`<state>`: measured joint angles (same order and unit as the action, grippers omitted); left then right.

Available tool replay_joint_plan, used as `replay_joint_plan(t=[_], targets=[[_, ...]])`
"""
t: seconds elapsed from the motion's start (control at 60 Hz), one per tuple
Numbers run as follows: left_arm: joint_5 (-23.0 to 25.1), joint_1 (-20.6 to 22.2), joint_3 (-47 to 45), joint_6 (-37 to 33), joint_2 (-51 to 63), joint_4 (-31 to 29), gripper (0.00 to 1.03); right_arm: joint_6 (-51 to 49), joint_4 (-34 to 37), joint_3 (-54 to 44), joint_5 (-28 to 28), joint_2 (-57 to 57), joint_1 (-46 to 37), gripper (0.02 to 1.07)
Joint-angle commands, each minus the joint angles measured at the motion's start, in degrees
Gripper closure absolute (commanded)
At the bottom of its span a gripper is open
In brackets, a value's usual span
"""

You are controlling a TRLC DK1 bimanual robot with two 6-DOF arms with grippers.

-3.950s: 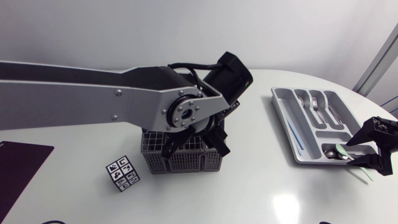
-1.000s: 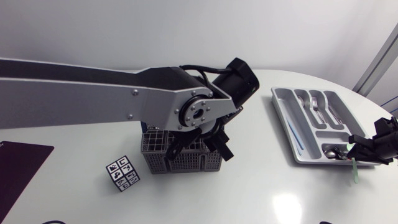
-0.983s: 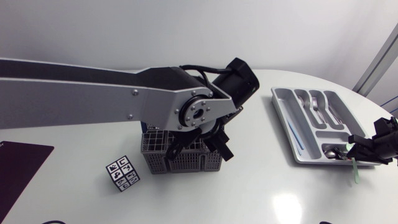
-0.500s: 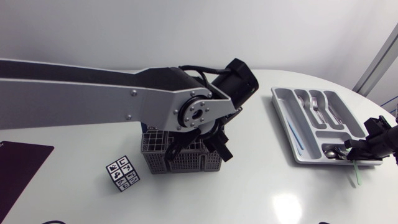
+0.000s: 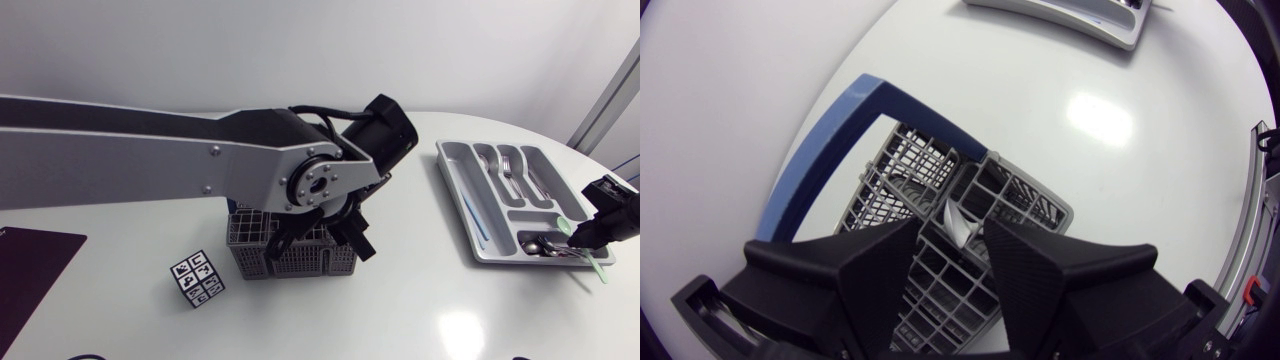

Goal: Transfer all utensils from the basket to the drawer tray.

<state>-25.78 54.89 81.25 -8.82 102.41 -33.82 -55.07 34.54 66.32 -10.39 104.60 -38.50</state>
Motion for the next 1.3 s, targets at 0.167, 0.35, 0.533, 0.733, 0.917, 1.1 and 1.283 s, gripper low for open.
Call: replay_joint_plan(t=[0.167, 0.35, 0.533, 0.733, 0.917, 1.1, 1.283], targets=[[0.2, 0.1, -1.4, 0.7, -1.7, -0.5, 0.56, -25.1, 3.1, 1.4, -0.2, -0.9, 1.1, 0.99], [0.2, 0.1, -1.5, 0.7, -1.7, -0.5, 0.56, -37.0, 8.3, 1.6, -0.2, -1.8, 1.7, 0.99], [0.2, 0.0, -1.4, 0.6, -1.6, -0.5, 0.56, -47.9, 4.8, -2.2, 0.7, -3.1, 1.9, 0.99], [0.2, 0.0, -1.5, 0.6, -1.6, -0.5, 0.56, -56.4, -3.2, -7.9, 0.9, -5.3, 1.0, 0.91], [0.3, 0.1, -1.4, 0.6, -1.5, -0.5, 0.56, -57.5, -6.2, -9.7, 0.5, -6.2, 0.5, 0.60], [0.3, 0.0, -1.4, 0.6, -2.0, -0.5, 0.56, -56.7, -4.2, -8.8, -6.6, -10.9, -1.2, 0.06], [0.4, -0.1, -1.4, 0.6, -2.0, -0.5, 0.56, -52.1, 2.1, -4.4, -14.2, -12.0, -3.3, 0.06]])
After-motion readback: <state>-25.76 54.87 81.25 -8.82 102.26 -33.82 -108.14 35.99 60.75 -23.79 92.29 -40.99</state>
